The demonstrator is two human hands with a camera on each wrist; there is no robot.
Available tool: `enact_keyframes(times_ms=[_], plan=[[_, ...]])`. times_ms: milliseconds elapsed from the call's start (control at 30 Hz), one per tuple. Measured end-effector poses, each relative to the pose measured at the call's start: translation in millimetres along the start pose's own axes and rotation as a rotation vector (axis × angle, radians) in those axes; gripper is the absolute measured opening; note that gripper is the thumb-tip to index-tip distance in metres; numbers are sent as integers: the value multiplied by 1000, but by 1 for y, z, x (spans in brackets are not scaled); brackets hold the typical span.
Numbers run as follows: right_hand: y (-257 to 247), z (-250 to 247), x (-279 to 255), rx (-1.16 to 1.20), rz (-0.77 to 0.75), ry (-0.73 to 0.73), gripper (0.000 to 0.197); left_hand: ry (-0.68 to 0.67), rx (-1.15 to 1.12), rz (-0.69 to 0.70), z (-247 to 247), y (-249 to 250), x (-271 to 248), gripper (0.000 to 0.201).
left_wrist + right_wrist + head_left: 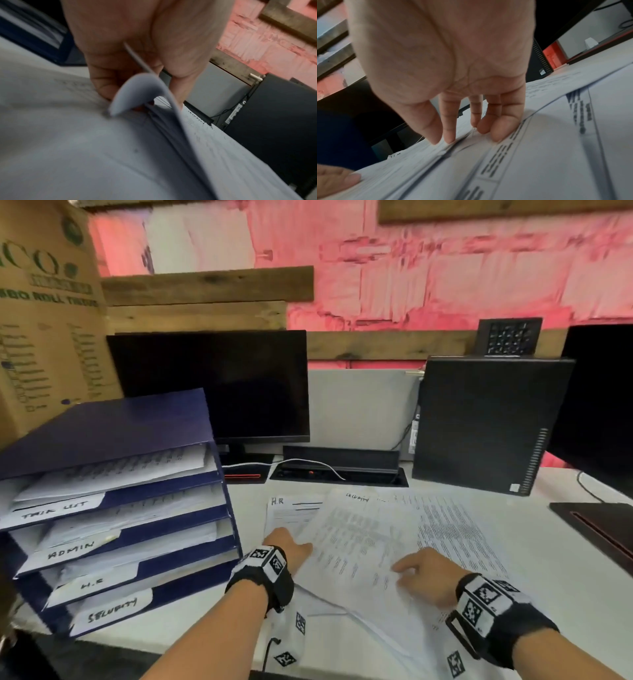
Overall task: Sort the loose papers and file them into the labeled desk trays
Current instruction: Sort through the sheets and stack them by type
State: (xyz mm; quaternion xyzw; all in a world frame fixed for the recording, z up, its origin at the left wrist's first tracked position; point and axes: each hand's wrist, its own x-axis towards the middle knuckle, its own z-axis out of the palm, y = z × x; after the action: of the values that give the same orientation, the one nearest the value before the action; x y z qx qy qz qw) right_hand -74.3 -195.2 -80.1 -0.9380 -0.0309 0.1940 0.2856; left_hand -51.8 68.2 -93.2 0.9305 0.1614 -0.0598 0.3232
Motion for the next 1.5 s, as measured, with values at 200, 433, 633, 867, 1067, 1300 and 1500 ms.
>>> enact_keyframes(times_ms=[200, 433, 633, 867, 1067, 1300, 1500], plan=[[9, -6, 4, 51, -18, 31, 31, -50, -153, 76, 3, 2, -5, 21], [14, -10, -2, 213, 69, 121, 53, 117, -368, 166, -12, -2, -21, 10], [12, -11, -10, 543, 71, 74, 76, 223, -599, 220, -20, 2, -44, 6], [12, -9, -33, -215, -8, 89, 53, 271, -594, 171, -33, -3, -53, 13], [16, -10, -39, -304, -92, -53, 46, 244, -535, 108, -22, 4, -48, 29], [36, -28, -19, -117, 102, 325, 53, 164, -444, 50, 2, 1, -42, 15], [46, -26, -16, -359, 348, 230, 108, 134, -397, 13, 7, -10, -39, 13]])
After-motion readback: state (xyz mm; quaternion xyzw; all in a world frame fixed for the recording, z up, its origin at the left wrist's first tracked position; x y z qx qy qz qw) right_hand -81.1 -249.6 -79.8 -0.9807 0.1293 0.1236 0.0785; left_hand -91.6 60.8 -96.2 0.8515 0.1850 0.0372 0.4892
